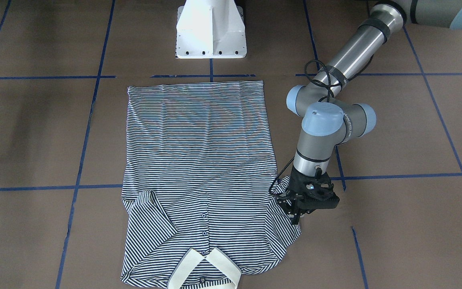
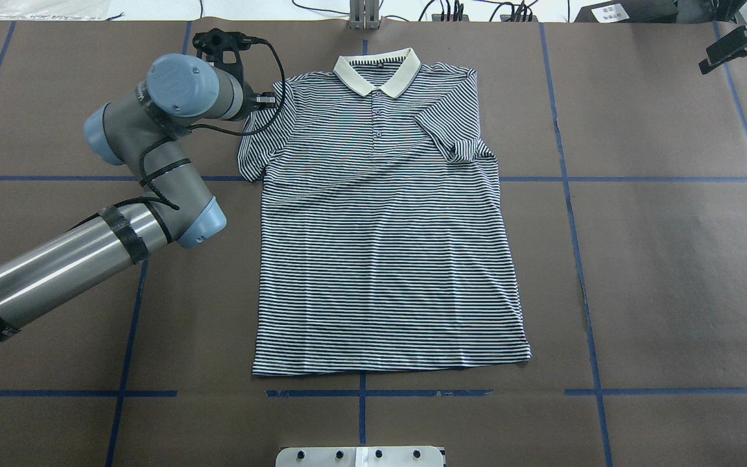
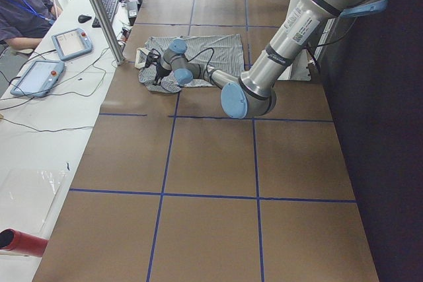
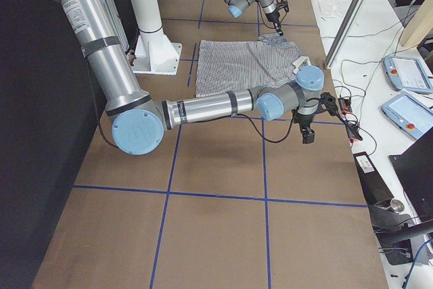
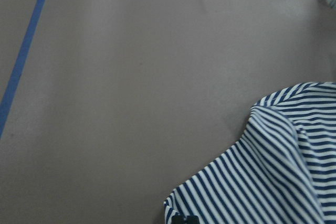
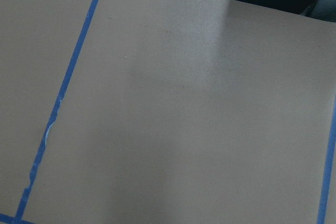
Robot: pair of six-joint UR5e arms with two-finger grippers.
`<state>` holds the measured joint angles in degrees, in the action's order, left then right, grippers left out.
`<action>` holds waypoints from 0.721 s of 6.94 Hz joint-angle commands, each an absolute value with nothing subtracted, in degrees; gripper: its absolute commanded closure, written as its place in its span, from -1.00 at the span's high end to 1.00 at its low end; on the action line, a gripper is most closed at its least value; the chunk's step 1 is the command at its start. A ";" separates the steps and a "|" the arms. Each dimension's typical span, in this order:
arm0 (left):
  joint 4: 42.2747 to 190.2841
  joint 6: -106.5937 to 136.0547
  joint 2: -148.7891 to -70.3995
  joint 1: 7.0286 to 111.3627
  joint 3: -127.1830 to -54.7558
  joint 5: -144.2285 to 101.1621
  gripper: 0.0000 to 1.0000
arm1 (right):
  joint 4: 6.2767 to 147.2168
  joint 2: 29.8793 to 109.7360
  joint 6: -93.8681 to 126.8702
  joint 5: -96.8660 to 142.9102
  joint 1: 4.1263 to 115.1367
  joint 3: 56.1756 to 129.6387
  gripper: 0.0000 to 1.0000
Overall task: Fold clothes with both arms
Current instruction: 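Grasp the sleeve with the left gripper and fold it inward onto the shirt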
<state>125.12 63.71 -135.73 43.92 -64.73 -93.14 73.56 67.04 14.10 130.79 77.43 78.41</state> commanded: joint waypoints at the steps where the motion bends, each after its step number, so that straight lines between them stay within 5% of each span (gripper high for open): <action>1: 110.88 69.41 -144.63 41.59 -64.61 -92.82 -1.00 | 73.56 66.97 14.24 130.78 77.43 78.49 1.00; 5: 110.92 72.86 -149.50 39.73 -55.73 -91.94 -0.92 | 73.57 66.89 14.33 130.78 77.43 78.49 1.00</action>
